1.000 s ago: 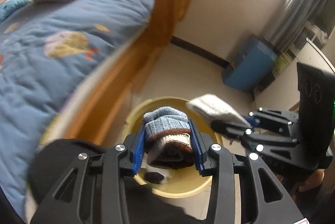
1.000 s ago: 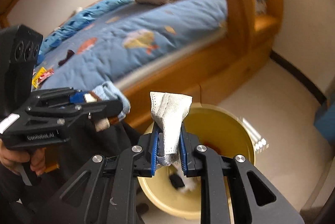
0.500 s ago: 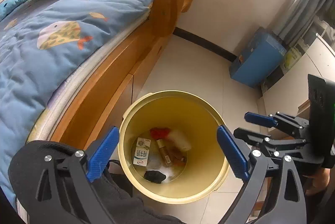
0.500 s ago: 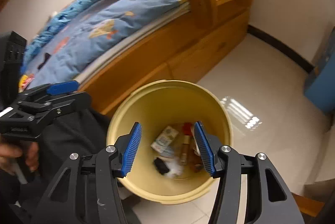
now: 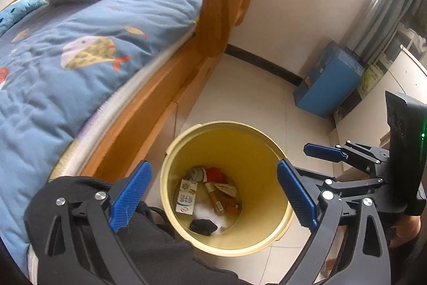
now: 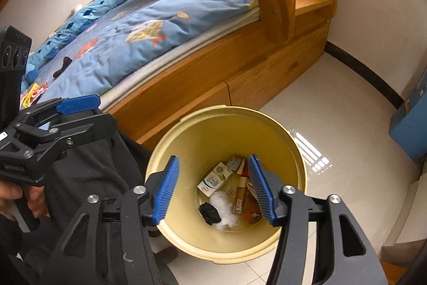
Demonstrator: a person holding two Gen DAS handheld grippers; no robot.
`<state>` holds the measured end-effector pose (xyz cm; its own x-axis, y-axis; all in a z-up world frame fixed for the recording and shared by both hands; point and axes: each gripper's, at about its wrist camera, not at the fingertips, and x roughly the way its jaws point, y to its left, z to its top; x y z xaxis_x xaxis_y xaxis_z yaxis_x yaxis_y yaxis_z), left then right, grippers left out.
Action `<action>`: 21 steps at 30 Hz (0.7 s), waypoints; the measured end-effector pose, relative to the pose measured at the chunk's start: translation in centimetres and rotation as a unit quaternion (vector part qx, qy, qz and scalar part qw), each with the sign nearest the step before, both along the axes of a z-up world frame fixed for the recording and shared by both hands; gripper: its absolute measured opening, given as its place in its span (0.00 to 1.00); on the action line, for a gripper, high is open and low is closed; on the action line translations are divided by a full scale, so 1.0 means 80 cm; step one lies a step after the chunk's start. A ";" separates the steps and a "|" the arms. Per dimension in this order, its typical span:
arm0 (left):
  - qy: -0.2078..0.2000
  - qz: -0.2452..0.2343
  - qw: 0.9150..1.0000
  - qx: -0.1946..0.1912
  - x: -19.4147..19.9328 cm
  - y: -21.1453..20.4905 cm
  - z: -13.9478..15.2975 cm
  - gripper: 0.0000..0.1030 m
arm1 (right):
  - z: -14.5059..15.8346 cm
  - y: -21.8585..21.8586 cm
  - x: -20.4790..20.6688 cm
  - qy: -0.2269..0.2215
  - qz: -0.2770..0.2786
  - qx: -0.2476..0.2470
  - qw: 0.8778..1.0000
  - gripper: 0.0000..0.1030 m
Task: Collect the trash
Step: 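Move both open tools back over the bed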
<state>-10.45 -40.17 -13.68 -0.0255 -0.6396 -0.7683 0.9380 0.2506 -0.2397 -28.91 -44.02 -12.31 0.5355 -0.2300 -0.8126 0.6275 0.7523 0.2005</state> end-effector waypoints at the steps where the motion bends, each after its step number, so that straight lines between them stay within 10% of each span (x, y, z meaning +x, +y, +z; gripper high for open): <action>1: -0.002 0.005 1.000 -0.005 0.003 0.005 0.004 0.92 | 0.003 0.002 0.004 -0.003 0.004 -0.003 1.000 0.55; 12: -0.059 0.114 0.991 -0.041 0.072 0.102 0.047 0.94 | 0.046 0.059 0.118 -0.052 0.107 -0.046 0.992 0.81; 21: -0.109 0.248 0.962 -0.042 0.161 0.228 0.077 0.96 | 0.082 0.132 0.230 -0.117 0.213 -0.057 0.968 0.90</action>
<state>2.47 -21.96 -7.48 0.4553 -0.5909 -0.6660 0.7379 0.6690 -0.0890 -10.48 -33.48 -5.73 0.7683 -0.0285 -0.6395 0.2028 0.9584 0.2009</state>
